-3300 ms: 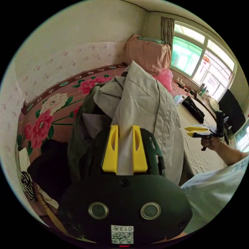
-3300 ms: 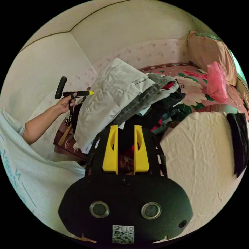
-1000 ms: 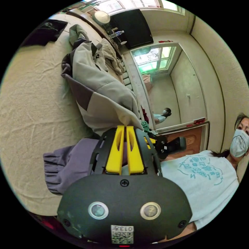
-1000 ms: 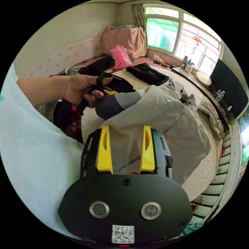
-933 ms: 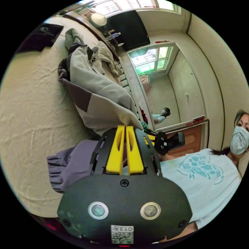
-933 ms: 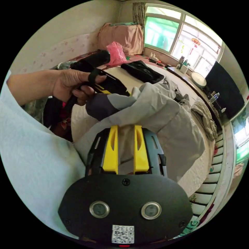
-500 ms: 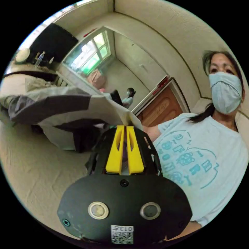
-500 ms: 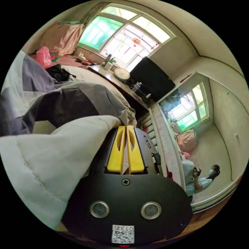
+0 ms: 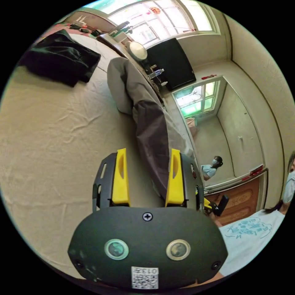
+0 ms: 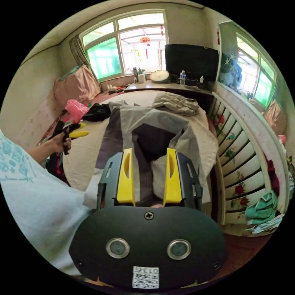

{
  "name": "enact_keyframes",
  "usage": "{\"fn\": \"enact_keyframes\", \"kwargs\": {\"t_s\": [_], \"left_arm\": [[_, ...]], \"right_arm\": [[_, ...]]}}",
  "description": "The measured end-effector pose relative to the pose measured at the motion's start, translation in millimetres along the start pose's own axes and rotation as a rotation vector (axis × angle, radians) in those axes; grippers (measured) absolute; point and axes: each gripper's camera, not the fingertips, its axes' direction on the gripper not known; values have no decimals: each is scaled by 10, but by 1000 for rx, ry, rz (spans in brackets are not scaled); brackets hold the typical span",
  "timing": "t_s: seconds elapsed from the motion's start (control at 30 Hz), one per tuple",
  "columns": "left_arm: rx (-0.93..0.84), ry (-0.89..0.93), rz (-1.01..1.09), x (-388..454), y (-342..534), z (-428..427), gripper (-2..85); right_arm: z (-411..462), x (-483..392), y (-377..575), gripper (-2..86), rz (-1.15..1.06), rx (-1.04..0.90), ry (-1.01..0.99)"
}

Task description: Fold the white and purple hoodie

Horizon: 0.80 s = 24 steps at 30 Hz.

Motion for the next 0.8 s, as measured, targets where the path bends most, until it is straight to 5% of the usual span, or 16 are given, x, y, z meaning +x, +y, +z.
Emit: {"fn": "enact_keyframes", "kwargs": {"t_s": [0.2,0.3,0.37,0.47,0.63,0.8], "left_arm": [[-57,65,-134,-294,-342,736,209],[-112,143,-156,-288,-413,947,79],[-157,363,-173,-258,-413,1062,24],[-88,574,-113,53,-397,962,10],[-37,585,242,1183,-491,388,3],[65,580,667,2595,-198,-286,2]], "right_arm": [[387,300,678,208,278,-229,-230],[510,500,914,118,431,-199,-352],[666,439,882,26,394,-225,-445],[782,275,731,12,349,-226,-514],[87,309,529,7,263,8,-152],[-1352,403,259,6,210,440,305]]}}
